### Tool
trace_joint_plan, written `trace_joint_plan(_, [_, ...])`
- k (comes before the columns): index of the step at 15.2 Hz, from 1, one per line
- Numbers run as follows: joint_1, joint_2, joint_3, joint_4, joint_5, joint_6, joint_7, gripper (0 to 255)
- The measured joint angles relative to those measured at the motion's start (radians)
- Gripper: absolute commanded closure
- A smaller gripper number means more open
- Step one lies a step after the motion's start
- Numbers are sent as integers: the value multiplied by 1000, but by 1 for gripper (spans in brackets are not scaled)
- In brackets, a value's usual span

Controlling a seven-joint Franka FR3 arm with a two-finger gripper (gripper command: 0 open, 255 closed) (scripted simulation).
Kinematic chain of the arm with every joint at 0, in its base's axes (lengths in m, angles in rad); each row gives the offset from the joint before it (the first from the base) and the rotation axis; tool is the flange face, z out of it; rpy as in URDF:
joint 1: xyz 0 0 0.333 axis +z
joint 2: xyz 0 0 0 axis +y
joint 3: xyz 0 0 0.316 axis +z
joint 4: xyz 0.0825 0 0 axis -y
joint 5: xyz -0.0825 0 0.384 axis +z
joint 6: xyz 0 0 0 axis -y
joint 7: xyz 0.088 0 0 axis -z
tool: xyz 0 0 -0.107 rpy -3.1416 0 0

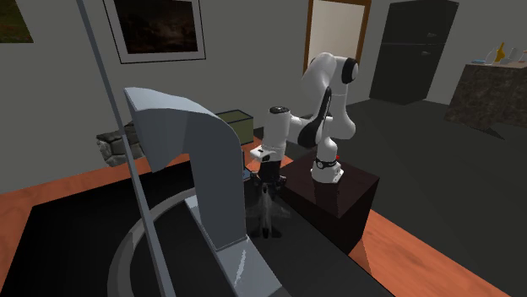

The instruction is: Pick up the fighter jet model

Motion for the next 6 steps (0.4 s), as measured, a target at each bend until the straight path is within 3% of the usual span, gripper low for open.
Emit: trace_joint_plan(6, [0, -42, -1, 32, -5, -71, 2, 255])
